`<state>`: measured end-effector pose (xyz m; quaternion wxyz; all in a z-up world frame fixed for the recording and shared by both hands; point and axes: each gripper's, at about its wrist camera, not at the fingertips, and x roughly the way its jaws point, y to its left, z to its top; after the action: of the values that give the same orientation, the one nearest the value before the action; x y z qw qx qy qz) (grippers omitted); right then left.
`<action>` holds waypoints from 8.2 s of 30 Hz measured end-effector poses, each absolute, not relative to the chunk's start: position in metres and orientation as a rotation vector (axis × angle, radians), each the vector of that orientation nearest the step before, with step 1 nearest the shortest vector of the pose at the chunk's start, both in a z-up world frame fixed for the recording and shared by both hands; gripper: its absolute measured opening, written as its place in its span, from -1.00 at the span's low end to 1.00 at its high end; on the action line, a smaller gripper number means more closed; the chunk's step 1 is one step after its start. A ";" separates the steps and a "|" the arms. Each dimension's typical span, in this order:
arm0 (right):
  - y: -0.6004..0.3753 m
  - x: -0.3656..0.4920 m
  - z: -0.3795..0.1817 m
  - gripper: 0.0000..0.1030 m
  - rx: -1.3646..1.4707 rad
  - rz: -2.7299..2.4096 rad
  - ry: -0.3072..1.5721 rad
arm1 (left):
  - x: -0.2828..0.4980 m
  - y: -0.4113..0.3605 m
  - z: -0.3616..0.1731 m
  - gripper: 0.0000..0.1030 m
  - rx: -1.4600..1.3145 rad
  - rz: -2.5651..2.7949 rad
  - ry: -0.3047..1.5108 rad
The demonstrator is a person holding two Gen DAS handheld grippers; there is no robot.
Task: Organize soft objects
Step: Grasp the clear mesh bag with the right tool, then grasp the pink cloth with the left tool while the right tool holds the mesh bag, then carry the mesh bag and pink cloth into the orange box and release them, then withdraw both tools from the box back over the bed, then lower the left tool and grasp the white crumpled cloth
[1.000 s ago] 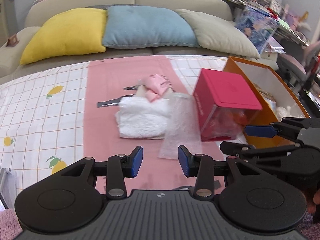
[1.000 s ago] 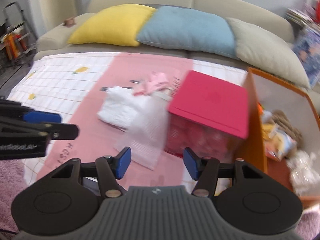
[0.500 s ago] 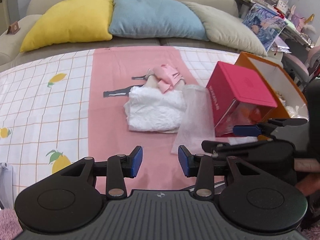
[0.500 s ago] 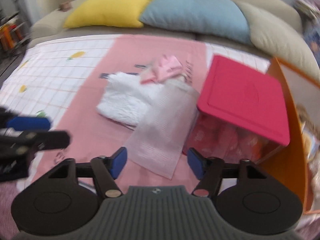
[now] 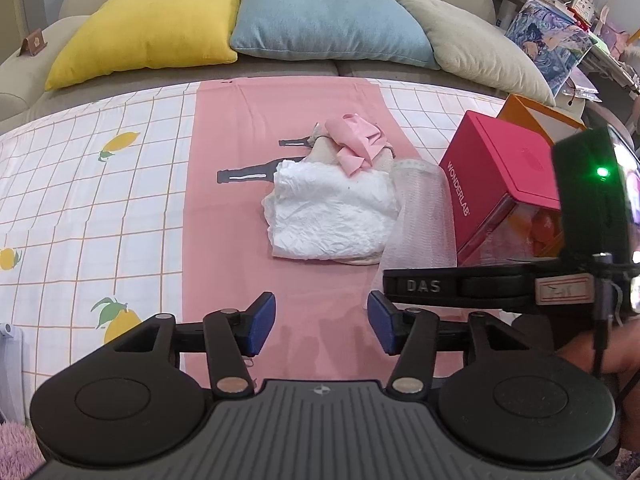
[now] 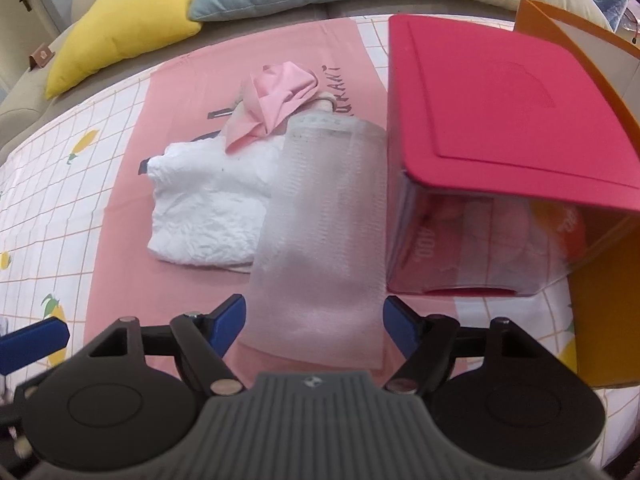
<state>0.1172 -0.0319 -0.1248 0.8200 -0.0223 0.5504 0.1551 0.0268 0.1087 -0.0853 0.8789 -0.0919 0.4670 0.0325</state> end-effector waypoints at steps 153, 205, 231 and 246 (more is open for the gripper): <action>-0.298 0.157 -0.006 -0.03 -0.533 0.306 1.090 | 0.095 -0.118 0.005 0.10 0.097 -0.489 0.762; -0.040 0.088 -0.036 0.03 -0.525 0.753 0.780 | 0.027 0.107 -0.056 0.03 -0.165 0.012 0.856; 0.017 0.156 -0.081 -0.34 -0.656 0.737 0.902 | 0.118 0.125 -0.108 0.40 0.285 -0.277 0.876; 0.028 0.174 -0.109 -0.72 -0.508 0.679 1.064 | 0.155 0.129 -0.150 0.15 0.212 -0.359 1.031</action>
<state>0.1743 0.0276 -0.1094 0.7773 -0.2347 0.4921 0.3141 0.1549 0.1285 -0.1496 0.8492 0.1007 0.4895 -0.1706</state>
